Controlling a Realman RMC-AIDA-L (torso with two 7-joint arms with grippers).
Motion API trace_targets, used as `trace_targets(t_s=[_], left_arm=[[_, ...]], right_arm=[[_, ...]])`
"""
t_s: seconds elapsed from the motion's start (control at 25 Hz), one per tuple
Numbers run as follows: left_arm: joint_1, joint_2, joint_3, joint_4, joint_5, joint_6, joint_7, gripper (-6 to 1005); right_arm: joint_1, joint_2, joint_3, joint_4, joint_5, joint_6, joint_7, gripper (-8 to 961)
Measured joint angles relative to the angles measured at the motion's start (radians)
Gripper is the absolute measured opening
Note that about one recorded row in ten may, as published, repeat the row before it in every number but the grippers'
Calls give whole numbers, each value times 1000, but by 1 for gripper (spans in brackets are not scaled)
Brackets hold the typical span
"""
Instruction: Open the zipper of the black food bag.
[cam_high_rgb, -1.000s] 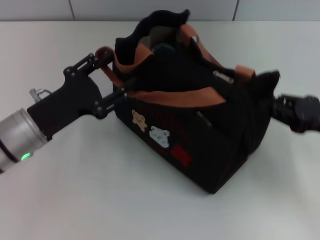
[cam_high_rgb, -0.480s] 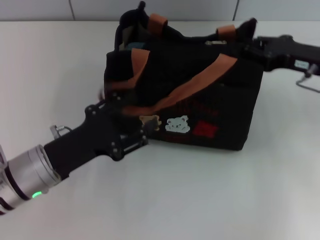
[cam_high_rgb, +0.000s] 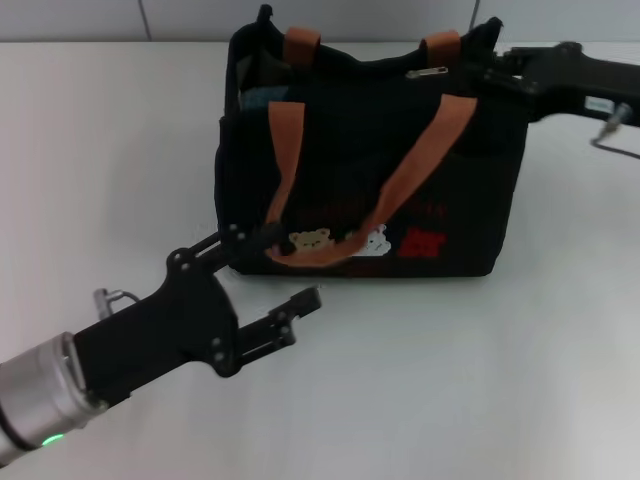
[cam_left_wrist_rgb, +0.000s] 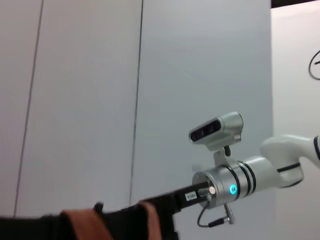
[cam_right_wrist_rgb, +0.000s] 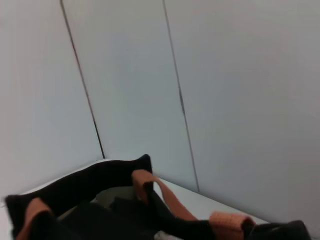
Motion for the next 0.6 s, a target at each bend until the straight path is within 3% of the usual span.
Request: trace_targets(t_s=[0.12, 0.4, 0.48, 0.6], left_arm=[[33, 5, 27, 61, 0, 35, -5, 730], [54, 15, 67, 164, 0, 37, -72, 734], [47, 21, 82, 179, 0, 32, -83, 734], [43, 26, 96, 191, 0, 26, -98, 733]], right_arm=[[-95, 11, 10, -65, 67, -78, -53, 277], [-309, 13, 36, -79, 256, -265, -188, 300], [-344, 12, 56, -66, 262, -347, -231, 511], [-368, 10, 63, -27, 247, -472, -305, 622]])
